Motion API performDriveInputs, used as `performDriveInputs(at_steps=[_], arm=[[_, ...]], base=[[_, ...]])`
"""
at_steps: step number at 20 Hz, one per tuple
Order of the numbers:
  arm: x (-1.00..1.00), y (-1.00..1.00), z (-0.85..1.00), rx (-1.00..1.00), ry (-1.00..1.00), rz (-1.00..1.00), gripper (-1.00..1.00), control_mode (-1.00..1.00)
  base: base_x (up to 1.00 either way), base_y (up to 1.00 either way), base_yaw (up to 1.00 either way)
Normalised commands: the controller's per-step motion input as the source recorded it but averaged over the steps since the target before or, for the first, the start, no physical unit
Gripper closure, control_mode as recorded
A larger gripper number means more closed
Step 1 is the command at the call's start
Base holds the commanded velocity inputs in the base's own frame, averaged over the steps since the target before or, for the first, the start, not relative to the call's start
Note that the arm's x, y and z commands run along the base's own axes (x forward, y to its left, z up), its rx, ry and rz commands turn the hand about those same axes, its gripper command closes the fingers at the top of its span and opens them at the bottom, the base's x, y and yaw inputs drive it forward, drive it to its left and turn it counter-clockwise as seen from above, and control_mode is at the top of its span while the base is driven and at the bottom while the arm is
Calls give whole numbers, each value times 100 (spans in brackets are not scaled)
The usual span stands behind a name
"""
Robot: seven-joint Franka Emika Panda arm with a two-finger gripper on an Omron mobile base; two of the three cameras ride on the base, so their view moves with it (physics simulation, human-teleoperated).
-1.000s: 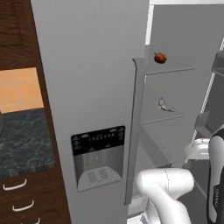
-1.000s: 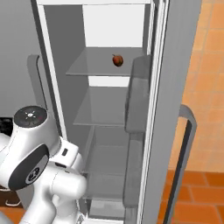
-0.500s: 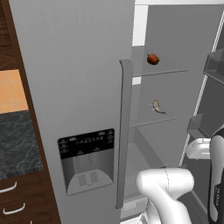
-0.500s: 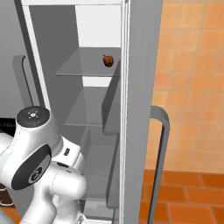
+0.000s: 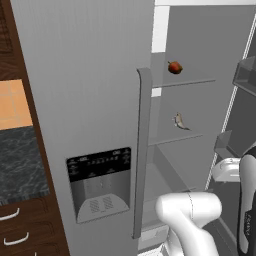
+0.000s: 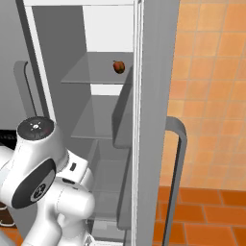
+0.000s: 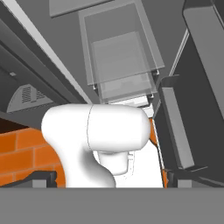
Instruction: Place one bell pepper and one fish in each tupperware on the nearby counter, to pack two identical lunches.
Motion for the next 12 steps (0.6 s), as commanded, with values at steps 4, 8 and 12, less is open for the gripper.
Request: performDriveInputs(at_steps=[4, 8, 12], arm=[[39, 16, 0, -3, 3, 0, -100, -100], [63, 12, 1, -6, 2, 0, -100, -100], [75, 3, 1, -29, -9, 1, -100, -100]], base=[[13, 9, 0], [0, 0, 0], [0, 0, 0]])
